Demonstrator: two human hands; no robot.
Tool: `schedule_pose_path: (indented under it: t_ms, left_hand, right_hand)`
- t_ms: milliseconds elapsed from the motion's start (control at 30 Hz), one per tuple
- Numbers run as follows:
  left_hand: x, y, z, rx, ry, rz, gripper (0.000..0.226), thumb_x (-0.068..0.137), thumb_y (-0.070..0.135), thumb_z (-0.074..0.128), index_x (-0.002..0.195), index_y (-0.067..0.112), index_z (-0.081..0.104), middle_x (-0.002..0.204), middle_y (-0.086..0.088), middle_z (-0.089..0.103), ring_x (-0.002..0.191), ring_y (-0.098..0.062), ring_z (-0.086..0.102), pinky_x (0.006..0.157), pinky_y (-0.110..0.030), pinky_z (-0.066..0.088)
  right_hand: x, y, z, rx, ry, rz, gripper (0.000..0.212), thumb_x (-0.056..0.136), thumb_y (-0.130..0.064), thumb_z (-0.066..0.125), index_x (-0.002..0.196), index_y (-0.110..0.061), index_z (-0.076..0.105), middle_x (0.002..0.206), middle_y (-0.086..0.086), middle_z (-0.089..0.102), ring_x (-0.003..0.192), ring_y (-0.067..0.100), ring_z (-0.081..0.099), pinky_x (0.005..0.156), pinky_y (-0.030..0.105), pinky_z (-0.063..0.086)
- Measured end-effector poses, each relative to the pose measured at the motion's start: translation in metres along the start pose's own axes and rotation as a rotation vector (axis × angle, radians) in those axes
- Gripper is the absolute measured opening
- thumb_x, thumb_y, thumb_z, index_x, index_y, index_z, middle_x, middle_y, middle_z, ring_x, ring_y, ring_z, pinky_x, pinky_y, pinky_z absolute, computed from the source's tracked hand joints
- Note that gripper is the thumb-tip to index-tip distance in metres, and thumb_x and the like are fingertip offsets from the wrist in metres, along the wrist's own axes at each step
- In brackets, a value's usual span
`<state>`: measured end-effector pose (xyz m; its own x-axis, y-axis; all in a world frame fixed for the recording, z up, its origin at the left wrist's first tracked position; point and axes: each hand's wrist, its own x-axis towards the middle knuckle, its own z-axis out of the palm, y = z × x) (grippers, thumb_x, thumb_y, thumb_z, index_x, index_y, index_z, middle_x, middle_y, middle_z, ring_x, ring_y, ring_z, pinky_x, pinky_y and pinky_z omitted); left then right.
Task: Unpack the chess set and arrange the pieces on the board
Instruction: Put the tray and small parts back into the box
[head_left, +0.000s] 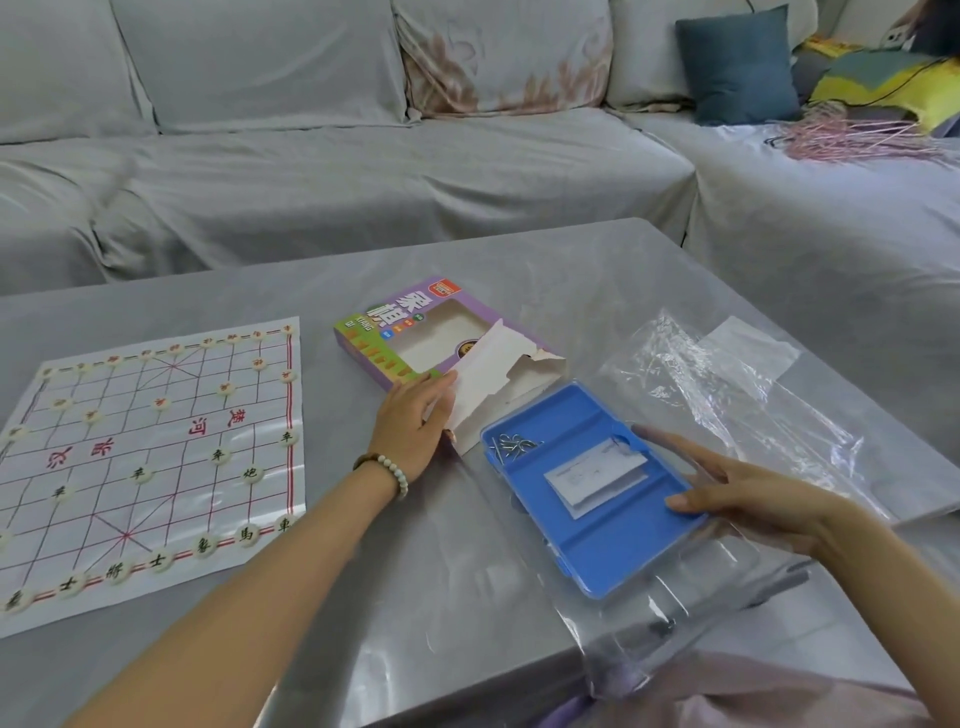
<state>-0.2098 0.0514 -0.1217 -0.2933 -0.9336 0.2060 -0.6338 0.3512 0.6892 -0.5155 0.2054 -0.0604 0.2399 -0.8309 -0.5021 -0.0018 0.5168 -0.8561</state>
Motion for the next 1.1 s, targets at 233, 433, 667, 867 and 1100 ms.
schedule_pose_path:
  t_ms: [233,433,667,867,1100]
  left_hand:
    - [0.0,-0.003,-0.002,-0.028,-0.043,-0.011,0.044,0.094,0.04,0.04,0.133,0.02,0.049,0.14,0.001,0.046,0.134,-0.016,0.032,0.109,-0.026,0.017]
    - [-0.006,0.003,-0.006,-0.067,-0.036,-0.018,0.048,0.088,0.044,0.047,0.13,0.022,0.051,0.137,0.003,0.047,0.13,-0.012,0.034,0.103,-0.022,0.024]
    - [-0.01,0.009,-0.009,-0.005,-0.024,-0.006,0.06,0.078,0.044,0.065,0.132,0.024,0.048,0.137,0.002,0.041,0.13,-0.012,0.033,0.1,-0.016,0.021]
    - [-0.01,0.008,-0.008,-0.005,-0.033,-0.011,0.063,0.077,0.045,0.064,0.134,0.024,0.046,0.139,0.002,0.04,0.131,-0.012,0.031,0.101,-0.017,0.021]
    - [-0.013,0.006,-0.011,-0.022,-0.028,0.014,0.075,0.071,0.068,0.053,0.131,0.023,0.049,0.13,0.008,0.045,0.126,-0.007,0.033,0.105,-0.019,0.022]
  right_hand:
    - [0.026,0.002,0.012,-0.045,-0.029,0.033,0.061,0.076,-0.041,0.071,0.129,-0.018,0.051,0.125,0.005,0.062,0.116,0.024,0.058,0.102,0.04,0.044]
    - [0.061,-0.018,0.036,-0.223,0.106,-0.029,0.036,0.095,-0.038,0.044,0.127,-0.023,0.05,0.11,-0.002,0.069,0.099,0.016,0.067,0.079,0.025,0.055]
    - [0.076,-0.029,0.031,-0.229,0.074,0.052,0.062,0.088,-0.037,0.058,0.137,-0.045,0.022,0.114,0.001,0.064,0.096,0.018,0.068,0.07,0.027,0.056]
    - [0.079,-0.02,0.028,-0.255,0.118,0.005,0.054,0.082,-0.035,0.065,0.128,-0.039,0.035,0.108,0.011,0.068,0.093,0.029,0.069,0.082,0.044,0.056]
    - [0.079,-0.027,0.027,-0.189,0.038,-0.001,0.049,0.09,-0.023,0.057,0.131,-0.044,0.04,0.113,0.002,0.068,0.099,0.025,0.067,0.071,0.032,0.057]
